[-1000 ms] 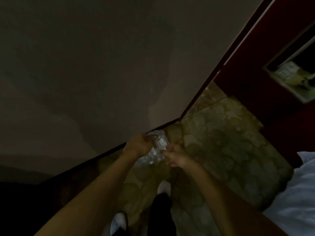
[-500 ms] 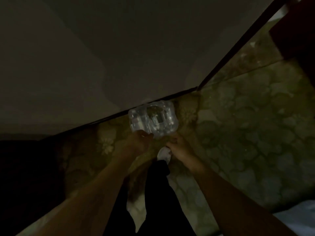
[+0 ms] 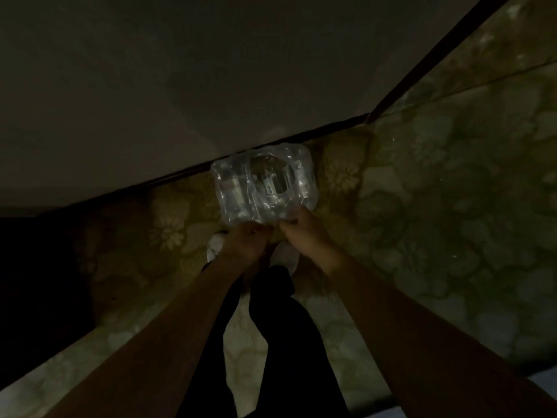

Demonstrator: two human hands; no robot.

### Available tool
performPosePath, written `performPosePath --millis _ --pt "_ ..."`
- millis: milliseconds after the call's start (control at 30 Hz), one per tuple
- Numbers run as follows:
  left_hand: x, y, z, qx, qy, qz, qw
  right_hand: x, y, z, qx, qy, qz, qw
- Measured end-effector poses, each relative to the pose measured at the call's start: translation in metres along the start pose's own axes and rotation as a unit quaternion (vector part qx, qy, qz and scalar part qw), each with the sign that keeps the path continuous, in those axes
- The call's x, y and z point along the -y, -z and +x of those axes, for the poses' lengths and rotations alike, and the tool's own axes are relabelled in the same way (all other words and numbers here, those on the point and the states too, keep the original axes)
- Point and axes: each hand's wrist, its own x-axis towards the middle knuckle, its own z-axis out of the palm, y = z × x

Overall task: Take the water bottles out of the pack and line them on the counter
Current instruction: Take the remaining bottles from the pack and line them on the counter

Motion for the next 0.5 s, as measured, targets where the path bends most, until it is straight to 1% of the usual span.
performPosePath --millis 100,267,367,500 --pt "-0.008 -0.009 0.038 0.002 -0.027 -0.012 1.000 -0.005 0.004 0.037 -0.022 0.016 -0.018 0.999" --pt "-0.010 -0.019 0.096 0.009 -0.032 -0.017 0.999 -0.017 -0.004 0.085 -0.032 -0.003 -0.013 0.999" --pt "-0.002 -0.019 0.127 0.008 -0.037 -0.053 0.998 -0.022 -0.017 0.114 -0.033 -0.015 -0.008 0.999" --pt "0.013 -0.024 0.169 0.006 -0.039 -0.085 0.996 -0.014 -0.023 0.151 -0.041 0.011 -0.068 0.997"
